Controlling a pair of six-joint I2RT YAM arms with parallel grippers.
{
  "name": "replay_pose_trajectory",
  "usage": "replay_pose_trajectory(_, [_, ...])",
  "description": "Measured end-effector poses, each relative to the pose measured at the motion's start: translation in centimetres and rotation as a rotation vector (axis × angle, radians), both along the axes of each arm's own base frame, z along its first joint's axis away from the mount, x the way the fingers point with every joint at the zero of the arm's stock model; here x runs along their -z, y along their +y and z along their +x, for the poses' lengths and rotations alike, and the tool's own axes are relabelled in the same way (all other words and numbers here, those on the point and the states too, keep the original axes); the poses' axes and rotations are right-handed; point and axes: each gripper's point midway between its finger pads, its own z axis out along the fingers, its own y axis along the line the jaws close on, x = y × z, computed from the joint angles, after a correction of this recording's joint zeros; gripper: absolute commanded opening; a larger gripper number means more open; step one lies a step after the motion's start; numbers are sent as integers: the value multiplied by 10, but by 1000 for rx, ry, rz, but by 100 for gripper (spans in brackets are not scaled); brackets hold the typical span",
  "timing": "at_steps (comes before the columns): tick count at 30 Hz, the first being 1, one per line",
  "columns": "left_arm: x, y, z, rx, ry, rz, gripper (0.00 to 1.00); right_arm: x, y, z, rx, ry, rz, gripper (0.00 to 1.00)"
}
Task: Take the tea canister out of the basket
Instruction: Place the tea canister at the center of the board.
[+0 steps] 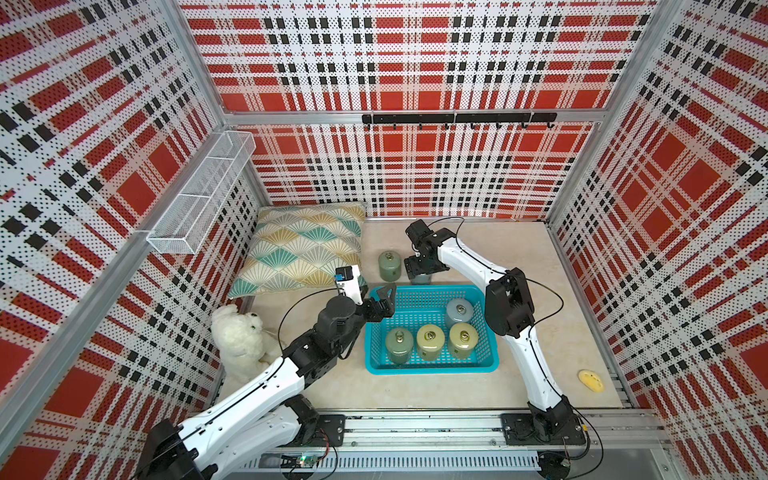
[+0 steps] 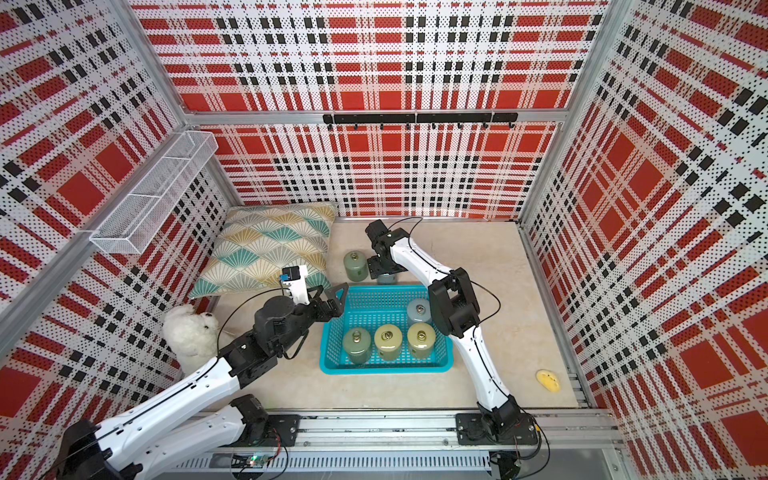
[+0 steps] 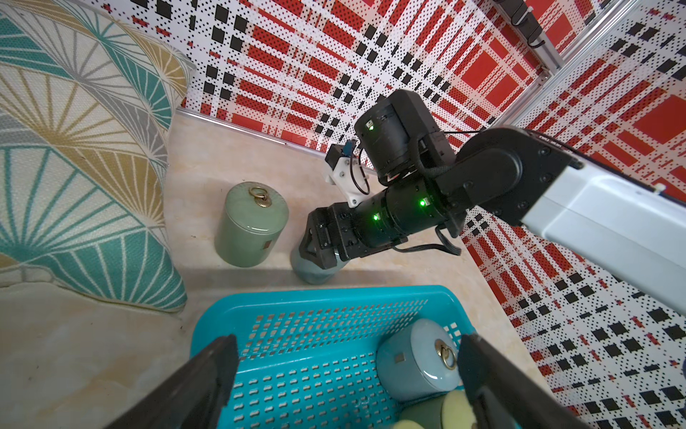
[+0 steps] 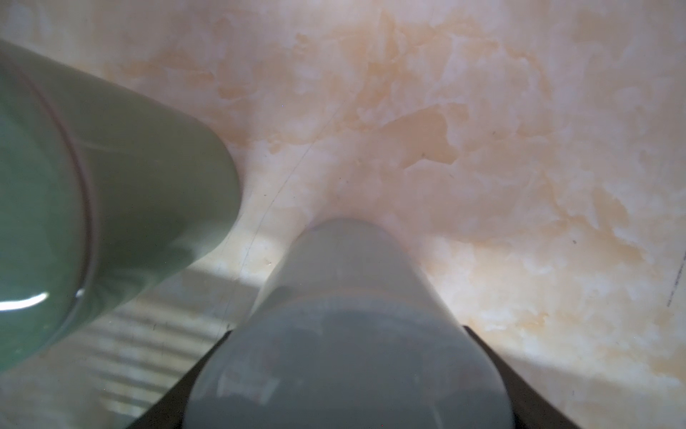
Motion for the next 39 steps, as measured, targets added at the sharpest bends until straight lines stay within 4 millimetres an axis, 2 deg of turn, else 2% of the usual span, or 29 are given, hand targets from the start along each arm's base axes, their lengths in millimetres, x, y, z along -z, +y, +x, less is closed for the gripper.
replay_pose_trajectory(7, [1,0,0,0,2,2,99,1,1,-1,-3,5,11,80])
replay_pose_trajectory(12, [2,-1,1,0,5,4,99,0,1,-2,-5,5,23,87])
replay_pose_trajectory(15, [2,-1,1,0,5,5,99,0,2,-3,-6,6,30,97])
replay_pose_trajectory(17, [2,-1,1,0,5,5,99,1,4,-2,-7,6,42,100])
replay_pose_trajectory(24, [2,0,1,-7,5,7,99,-2,8,0,3,-5,67,100])
replay_pose_trajectory(27, [4,2,1,-13,9,13,99,-9,7,-1,5,-22,79,100])
replay_pose_trajectory(31, [6,4,1,-22,14,20,99,-40,3,-9,2,-70,116,100])
replay_pose_trajectory(37, [5,0,0,-8,10,21,99,-116,-8,-25,0,-208,211,100])
replay_pose_trajectory(39, [8,-5,-2,8,15,31,99,-133,-14,-36,0,-238,234,100])
